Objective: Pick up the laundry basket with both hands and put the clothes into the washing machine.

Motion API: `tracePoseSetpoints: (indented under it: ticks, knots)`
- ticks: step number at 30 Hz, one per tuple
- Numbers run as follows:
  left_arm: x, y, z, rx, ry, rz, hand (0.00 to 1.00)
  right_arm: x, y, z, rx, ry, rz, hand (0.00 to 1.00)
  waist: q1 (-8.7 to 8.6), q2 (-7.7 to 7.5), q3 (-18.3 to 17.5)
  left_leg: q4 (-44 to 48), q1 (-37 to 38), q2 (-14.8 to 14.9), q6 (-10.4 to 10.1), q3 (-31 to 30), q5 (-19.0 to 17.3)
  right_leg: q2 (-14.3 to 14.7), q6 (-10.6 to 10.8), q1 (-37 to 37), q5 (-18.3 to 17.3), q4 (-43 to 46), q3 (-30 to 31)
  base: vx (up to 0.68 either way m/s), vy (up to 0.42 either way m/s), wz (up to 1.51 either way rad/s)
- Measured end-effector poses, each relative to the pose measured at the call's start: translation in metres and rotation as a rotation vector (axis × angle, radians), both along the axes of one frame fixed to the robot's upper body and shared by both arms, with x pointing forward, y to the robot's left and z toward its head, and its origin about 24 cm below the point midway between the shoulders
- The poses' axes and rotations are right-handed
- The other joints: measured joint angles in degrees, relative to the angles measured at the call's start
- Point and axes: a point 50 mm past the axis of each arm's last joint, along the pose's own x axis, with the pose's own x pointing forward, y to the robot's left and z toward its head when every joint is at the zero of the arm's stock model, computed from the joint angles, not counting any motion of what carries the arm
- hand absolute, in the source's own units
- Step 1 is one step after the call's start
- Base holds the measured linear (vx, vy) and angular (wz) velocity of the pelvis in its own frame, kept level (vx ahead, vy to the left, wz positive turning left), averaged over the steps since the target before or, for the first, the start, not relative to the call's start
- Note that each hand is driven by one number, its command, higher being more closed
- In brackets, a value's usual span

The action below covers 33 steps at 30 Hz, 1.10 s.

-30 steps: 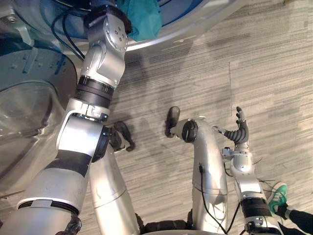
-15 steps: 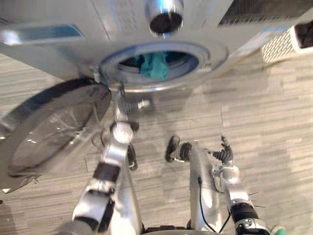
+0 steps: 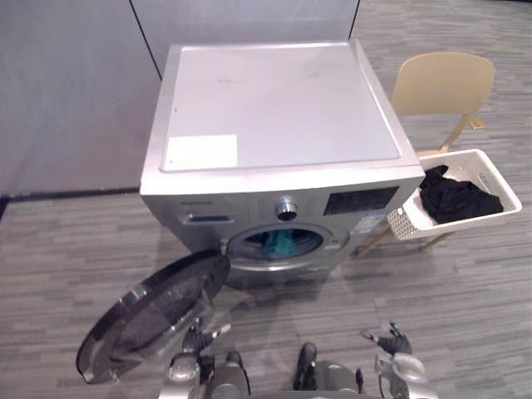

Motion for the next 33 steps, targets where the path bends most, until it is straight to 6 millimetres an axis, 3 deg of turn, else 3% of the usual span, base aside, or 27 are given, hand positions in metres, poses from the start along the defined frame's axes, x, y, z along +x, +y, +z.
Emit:
tracePoseSetpoints:
  ticks: [6,9,10,11,12,13,14,16,17,18,19,20,21,22,23,24,25,26,27,29,31,32,33]
  knots:
    - [-0.011,0.012,-0.003,0.06,0.062,-0.058,0.0,-0.013,-0.005,-0.005,0.013,0.053,-0.049,0.0,-0.08,-0.76,-1.23,-2.23,4.97,-1.65,0.04,2.82,-0.03,-0.17,1.17,3.57,2.02,-3.62,3.75,0.04,0.072,-0.32]
    - [-0.015,0.011,-0.004,0.066,0.077,-0.072,0.0,-0.003,0.001,-0.004,0.023,0.031,-0.033,0.0,0.06,-0.83,-1.0,0.43,5.27,-1.18,1.03,8.23,-1.89,0.81,0.89,0.83,3.18,-2.29,9.04,-0.1,0.04,-1.01]
    - [-0.015,0.01,-0.004,0.065,0.074,-0.073,0.0,0.004,0.004,-0.002,0.018,0.017,-0.007,0.0,0.06,-0.43,-0.76,3.29,4.61,0.17,0.98,11.27,-3.87,1.97,0.58,-0.8,4.49,-1.69,10.34,-0.16,-0.03,-1.67]
    - [-0.015,0.008,-0.004,0.066,0.073,-0.081,0.0,0.017,0.01,0.001,0.016,-0.013,0.032,0.0,0.13,-0.32,-0.47,5.02,4.53,2.22,1.37,16.06,-5.44,3.18,-0.13,-2.46,6.96,-3.16,7.92,-0.19,-0.061,-1.79]
    - [-0.015,0.008,-0.004,0.067,0.074,-0.086,0.0,0.024,0.014,0.004,0.021,-0.035,0.046,0.0,0.21,0.01,-0.14,5.34,4.18,2.85,1.79,18.99,-5.91,2.43,-1.85,-2.83,5.27,-3.21,3.45,-0.2,-0.082,-1.91]
    - [-0.014,0.004,-0.005,0.061,0.075,-0.102,0.0,0.034,0.015,0.008,0.012,-0.062,0.063,0.0,-0.06,0.32,0.39,6.46,4.63,4.31,1.61,22.71,-6.44,0.05,-5.81,-5.32,1.14,2.05,-9.07,-0.13,-0.073,-1.99]
    - [-0.009,0.0,-0.004,0.054,0.059,-0.112,0.0,0.038,0.016,0.009,-0.002,-0.065,0.075,0.0,0.23,0.91,0.76,6.98,5.77,5.62,0.82,27.85,-6.93,-3.19,-7.17,-6.35,-2.91,7.38,-20.81,-0.1,-0.065,-2.01]
    - [-0.011,-0.001,-0.005,0.053,0.069,-0.118,0.0,0.043,0.019,0.011,-0.017,-0.066,0.105,0.0,0.32,0.82,0.71,9.07,7.48,7.21,-0.65,34.47,-8.39,-6.7,-8.52,-6.38,-6.27,13.63,-30.27,-0.02,-0.11,-1.74]
    - [-0.012,-0.002,-0.006,0.054,0.073,-0.126,0.0,0.043,0.02,0.011,-0.019,-0.066,0.111,0.0,0.27,0.83,0.71,9.67,7.99,7.64,-1.13,35.97,-8.98,-7.14,-8.11,-6.4,-6.83,14.61,-30.9,0.05,-0.196,-2.0]
    - [-0.012,-0.004,-0.006,0.052,0.077,-0.144,0.0,0.046,0.02,0.013,-0.041,-0.069,0.138,0.0,0.25,1.16,0.87,13.02,9.61,9.89,-2.77,40.54,-11.23,-7.0,-7.21,-7.43,-7.25,17.11,-30.13,0.13,-0.207,-1.93]
    - [-0.011,-0.004,-0.006,0.054,0.076,-0.146,0.0,0.048,0.019,0.014,-0.057,-0.068,0.152,0.0,-0.04,1.65,0.97,16.6,11.1,12.47,-4.19,44.08,-12.71,-5.06,-7.8,-8.61,-7.53,18.79,-27.35,0.16,-0.196,-1.96]
    - [-0.011,-0.005,-0.006,0.051,0.078,-0.145,0.0,0.047,0.017,0.014,-0.065,-0.065,0.155,0.0,-0.05,2.6,1.29,19.08,11.75,13.74,-4.1,45.02,-12.9,-3.46,-7.89,-8.65,-8.0,18.67,-26.0,0.21,-0.153,-1.68]
    - [-0.006,-0.009,-0.006,0.044,0.062,-0.154,0.0,0.045,0.013,0.015,-0.079,-0.057,0.166,0.0,0.08,3.68,1.61,26.59,11.32,17.56,-1.4,43.24,-11.96,-0.3,-8.81,-9.16,-8.49,18.09,-22.48,0.23,-0.168,-1.84]
    - [-0.006,-0.011,-0.006,0.038,0.059,-0.154,0.0,0.047,0.012,0.016,-0.087,-0.057,0.177,0.0,0.71,4.77,2.22,37.51,7.81,22.2,8.44,37.84,-8.95,3.15,-9.78,-8.58,-8.95,16.6,-18.83,0.23,-0.179,-1.88]
    - [-0.006,-0.012,-0.006,0.036,0.059,-0.154,0.0,0.048,0.014,0.016,-0.091,-0.057,0.19,0.0,0.66,5.3,2.65,43.02,5.21,23.76,10.39,33.24,-9.38,4.92,-9.98,-8.0,-8.82,15.72,-16.88,0.26,-0.213,-1.92]
    - [-0.007,-0.016,-0.007,0.025,0.058,-0.152,0.0,0.048,0.013,0.016,-0.104,-0.052,0.201,0.0,0.94,5.74,3.77,49.73,-0.41,22.42,8.26,22.55,-10.77,7.53,-9.95,-6.72,-8.76,14.66,-12.95,0.28,-0.14,-1.77]
    - [-0.006,-0.019,-0.007,0.018,0.054,-0.154,0.0,0.046,0.013,0.015,-0.108,-0.036,0.213,0.0,1.63,6.02,4.72,51.51,-5.33,17.27,4.86,12.65,-12.16,8.67,-9.92,-4.62,-8.83,13.61,-10.05,0.29,-0.109,-1.73]
    - [-0.005,-0.018,-0.006,0.021,0.05,-0.153,0.0,0.043,0.014,0.013,-0.105,-0.023,0.213,0.0,1.92,5.26,5.23,50.78,-7.18,14.86,4.08,9.15,-12.61,8.91,-9.84,-3.42,-8.84,12.88,-8.96,0.29,-0.039,-1.34]
    - [-0.004,-0.017,-0.004,0.037,0.038,-0.157,0.0,0.037,0.016,0.009,-0.097,0.001,0.212,0.0,2.1,5.14,5.52,46.55,-10.13,10.51,3.41,4.99,-12.95,9.5,-9.55,-0.74,-8.69,10.84,-6.74,0.33,-0.039,-0.87]
    - [0.003,-0.019,-0.001,0.046,0.006,-0.172,0.0,0.032,0.015,0.007,-0.1,0.015,0.206,0.0,2.79,4.56,6.14,33.92,-14.2,4.94,2.97,2.85,-12.57,10.13,-8.8,3.08,-8.01,6.88,-4.12,0.36,-0.025,-0.61]
    - [0.007,-0.022,0.001,0.041,-0.012,-0.173,0.0,0.03,0.015,0.006,-0.11,0.032,0.201,0.0,3.45,4.71,6.24,19.41,-16.59,0.06,0.27,-0.35,-7.46,10.43,-8.19,5.86,-7.59,3.12,-2.51,0.34,0.016,-0.41]
    - [0.005,-0.022,0.001,0.041,-0.008,-0.173,0.0,0.028,0.016,0.004,-0.108,0.044,0.206,0.0,4.79,4.39,6.28,14.23,-15.94,-2.01,1.06,-1.53,-0.92,10.37,-7.38,7.95,-7.07,0.51,-0.49,0.36,0.04,-0.47]
    - [0.006,-0.023,0.001,0.039,-0.011,-0.173,0.0,0.028,0.017,0.004,-0.107,0.042,0.209,0.0,5.16,4.24,6.23,12.71,-15.25,-2.98,2.12,-1.72,1.52,10.27,-7.14,8.76,-6.9,-0.65,0.49,0.41,0.069,-0.46]
